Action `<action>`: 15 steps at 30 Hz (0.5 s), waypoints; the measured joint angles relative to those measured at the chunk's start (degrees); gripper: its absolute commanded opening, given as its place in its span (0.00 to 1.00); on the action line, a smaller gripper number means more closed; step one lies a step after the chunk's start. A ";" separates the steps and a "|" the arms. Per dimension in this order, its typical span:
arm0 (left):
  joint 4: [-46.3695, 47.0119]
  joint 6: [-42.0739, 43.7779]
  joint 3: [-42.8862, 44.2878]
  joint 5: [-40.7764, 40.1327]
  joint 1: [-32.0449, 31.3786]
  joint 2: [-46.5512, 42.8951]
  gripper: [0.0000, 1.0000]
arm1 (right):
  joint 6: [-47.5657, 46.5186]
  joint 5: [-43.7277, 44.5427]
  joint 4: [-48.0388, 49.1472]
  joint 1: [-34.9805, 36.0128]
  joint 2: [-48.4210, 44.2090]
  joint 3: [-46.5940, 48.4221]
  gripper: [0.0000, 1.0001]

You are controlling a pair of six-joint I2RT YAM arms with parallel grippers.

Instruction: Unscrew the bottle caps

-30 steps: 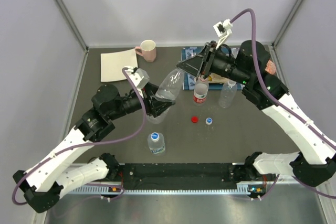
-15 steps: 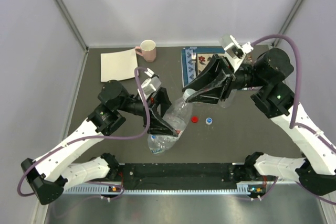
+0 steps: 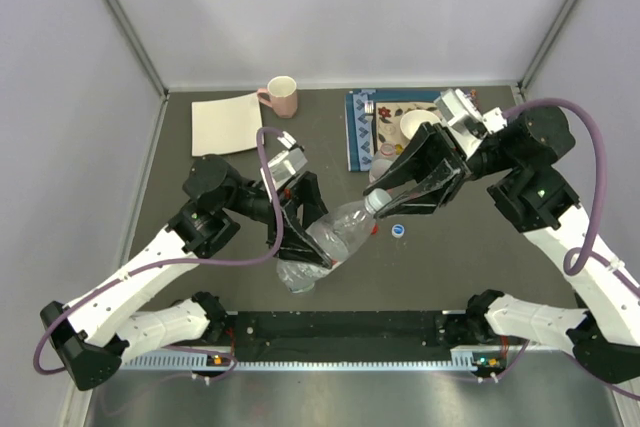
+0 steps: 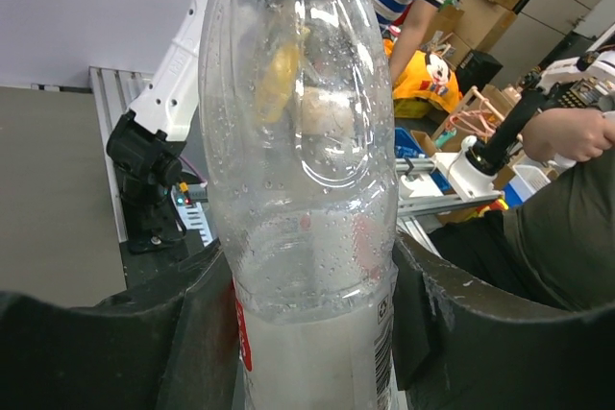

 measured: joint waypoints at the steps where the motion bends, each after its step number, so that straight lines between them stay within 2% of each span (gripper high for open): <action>1: -0.61 0.26 0.00 -0.22 0.00 0.00 0.46 | -0.07 -0.07 -0.33 -0.31 -0.17 -0.09 0.00; 5: -6.32 5.92 1.09 -1.70 -0.04 -0.02 0.46 | -0.39 0.28 -1.66 -1.01 -0.70 -0.46 0.01; 6: -7.91 7.28 1.62 -2.12 -0.02 -0.04 0.46 | -0.39 0.55 -1.92 -1.07 -0.79 -0.44 0.13; 7: -9.62 8.68 2.21 -2.45 -0.02 -0.07 0.45 | -0.42 0.96 -2.36 -1.18 -0.90 -0.42 0.33; 10: -12.66 11.58 3.13 -3.69 -0.02 -0.26 0.46 | -0.55 2.29 -3.56 -1.31 -1.20 -0.33 0.58; 15: -15.10 16.02 4.17 -7.96 0.35 -0.63 0.46 | 0.28 5.44 -8.46 -1.31 -1.66 -0.31 0.75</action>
